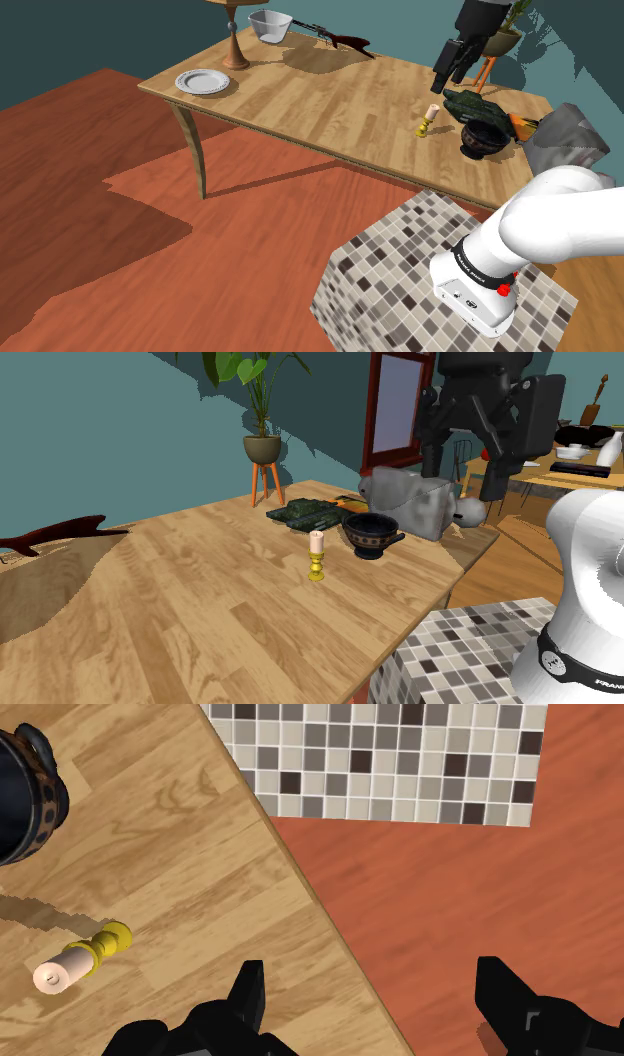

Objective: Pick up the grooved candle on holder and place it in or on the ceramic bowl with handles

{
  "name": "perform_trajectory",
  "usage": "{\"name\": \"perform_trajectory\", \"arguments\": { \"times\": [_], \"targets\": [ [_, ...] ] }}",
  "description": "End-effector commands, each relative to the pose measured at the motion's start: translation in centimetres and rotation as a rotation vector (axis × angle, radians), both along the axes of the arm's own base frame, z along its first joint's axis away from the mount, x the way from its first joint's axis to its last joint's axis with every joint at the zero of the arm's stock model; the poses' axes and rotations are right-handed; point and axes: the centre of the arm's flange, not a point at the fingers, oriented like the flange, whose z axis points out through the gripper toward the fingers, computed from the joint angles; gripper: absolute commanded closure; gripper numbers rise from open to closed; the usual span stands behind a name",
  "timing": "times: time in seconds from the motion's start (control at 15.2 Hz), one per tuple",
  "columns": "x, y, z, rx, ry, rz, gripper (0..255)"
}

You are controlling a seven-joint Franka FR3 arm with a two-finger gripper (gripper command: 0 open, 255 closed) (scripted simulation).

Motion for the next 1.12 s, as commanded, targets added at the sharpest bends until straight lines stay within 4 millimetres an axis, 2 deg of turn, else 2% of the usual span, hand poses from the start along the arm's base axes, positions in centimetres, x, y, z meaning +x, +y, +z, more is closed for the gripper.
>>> {"name": "perform_trajectory", "arguments": {
  "times": [0.0,1.06],
  "targets": [
    [0.0,0.0,0.0,0.0,0.0,0.0,0],
    [5.3,-17.4,-10.6,0.01,-0.037,-0.003,0]
  ]
}}
